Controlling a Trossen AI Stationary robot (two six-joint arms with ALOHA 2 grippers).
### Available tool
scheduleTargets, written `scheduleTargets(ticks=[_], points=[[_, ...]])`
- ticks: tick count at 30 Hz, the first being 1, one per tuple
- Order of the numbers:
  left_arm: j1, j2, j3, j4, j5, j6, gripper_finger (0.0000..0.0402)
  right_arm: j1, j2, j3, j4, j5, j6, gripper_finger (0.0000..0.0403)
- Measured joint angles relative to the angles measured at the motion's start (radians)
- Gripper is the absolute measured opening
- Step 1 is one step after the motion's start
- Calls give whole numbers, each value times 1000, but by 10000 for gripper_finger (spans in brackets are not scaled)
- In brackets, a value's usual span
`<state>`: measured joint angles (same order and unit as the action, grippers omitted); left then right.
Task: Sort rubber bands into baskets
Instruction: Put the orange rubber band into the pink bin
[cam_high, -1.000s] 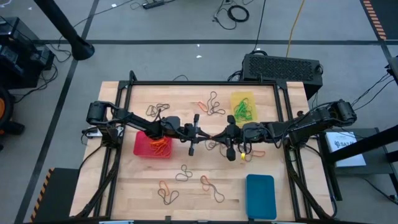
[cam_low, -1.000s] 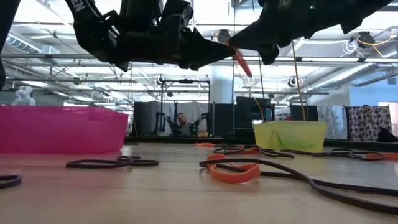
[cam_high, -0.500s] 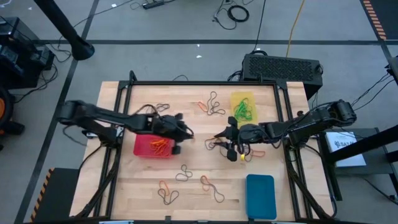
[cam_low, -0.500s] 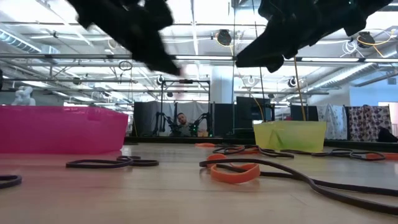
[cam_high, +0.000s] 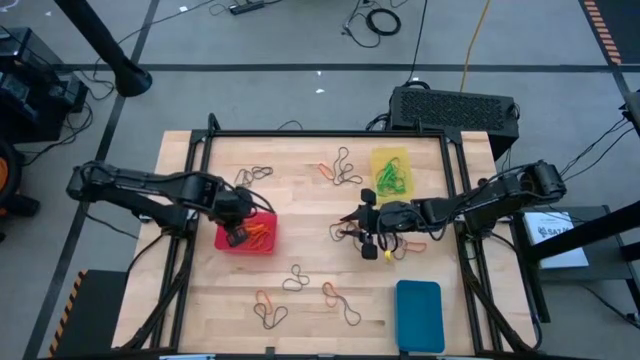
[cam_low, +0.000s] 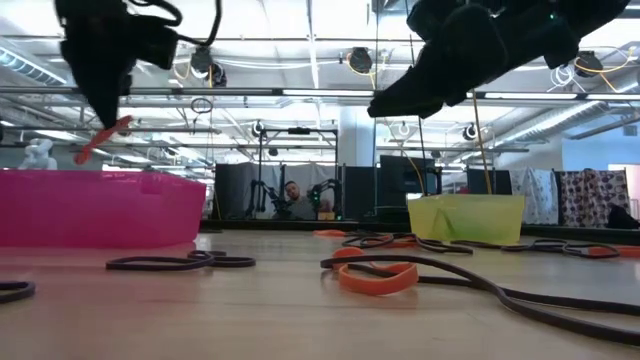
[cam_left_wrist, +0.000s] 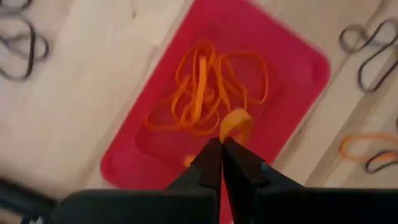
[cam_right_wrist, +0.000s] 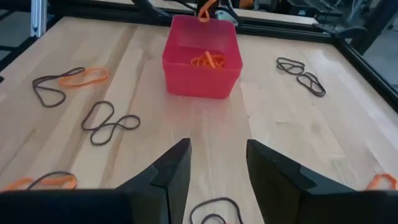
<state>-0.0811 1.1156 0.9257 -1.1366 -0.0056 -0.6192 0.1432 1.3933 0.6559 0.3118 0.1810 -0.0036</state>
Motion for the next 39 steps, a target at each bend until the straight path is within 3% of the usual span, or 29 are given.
scheduleTargets(ticks=[18,29,39], points=[[-25,30,-1,19,5,104,24,2,1,0,-50,-4,44,148],[-26,70,-1,21,-25,159,93,2,1,0,-49,-3,42,148],[-26,112,-1,37,-25,165,98,2,1,0,-51,-3,43,148]])
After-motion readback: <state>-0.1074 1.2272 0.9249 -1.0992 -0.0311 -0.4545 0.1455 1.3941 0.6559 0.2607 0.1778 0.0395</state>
